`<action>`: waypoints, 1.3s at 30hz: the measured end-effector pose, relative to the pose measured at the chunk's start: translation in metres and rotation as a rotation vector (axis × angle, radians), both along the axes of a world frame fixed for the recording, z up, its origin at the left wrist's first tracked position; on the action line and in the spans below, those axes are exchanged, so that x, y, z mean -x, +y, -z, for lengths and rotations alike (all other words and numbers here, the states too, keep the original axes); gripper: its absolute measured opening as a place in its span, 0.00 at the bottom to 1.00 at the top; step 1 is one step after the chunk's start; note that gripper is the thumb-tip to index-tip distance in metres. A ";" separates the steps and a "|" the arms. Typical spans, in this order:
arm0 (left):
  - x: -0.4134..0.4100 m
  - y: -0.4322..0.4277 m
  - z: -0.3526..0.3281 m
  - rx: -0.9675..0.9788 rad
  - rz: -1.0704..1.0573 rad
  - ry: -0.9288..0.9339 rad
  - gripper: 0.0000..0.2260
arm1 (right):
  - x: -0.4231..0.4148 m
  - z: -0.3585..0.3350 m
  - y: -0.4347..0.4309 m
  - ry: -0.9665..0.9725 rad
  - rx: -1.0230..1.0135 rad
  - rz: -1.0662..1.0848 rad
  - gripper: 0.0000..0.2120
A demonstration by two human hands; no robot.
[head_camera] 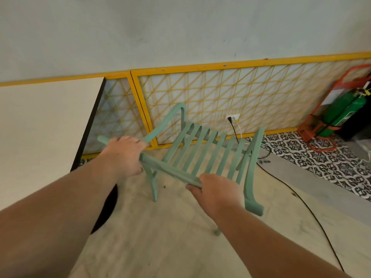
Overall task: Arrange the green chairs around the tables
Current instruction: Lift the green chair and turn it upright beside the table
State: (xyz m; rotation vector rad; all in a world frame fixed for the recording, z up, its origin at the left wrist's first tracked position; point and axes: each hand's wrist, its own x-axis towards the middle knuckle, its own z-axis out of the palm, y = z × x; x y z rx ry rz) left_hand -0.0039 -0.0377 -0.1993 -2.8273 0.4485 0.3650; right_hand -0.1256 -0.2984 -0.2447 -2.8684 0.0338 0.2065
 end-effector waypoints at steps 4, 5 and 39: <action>0.000 0.015 0.005 0.009 -0.029 0.007 0.37 | -0.003 -0.003 -0.014 -0.006 0.032 -0.022 0.24; 0.002 0.014 0.006 0.008 -0.020 0.008 0.36 | -0.004 -0.003 -0.020 -0.008 0.035 -0.020 0.24; 0.025 -0.039 0.033 0.025 -0.184 -0.033 0.08 | -0.010 -0.004 -0.134 -0.007 0.213 -0.126 0.28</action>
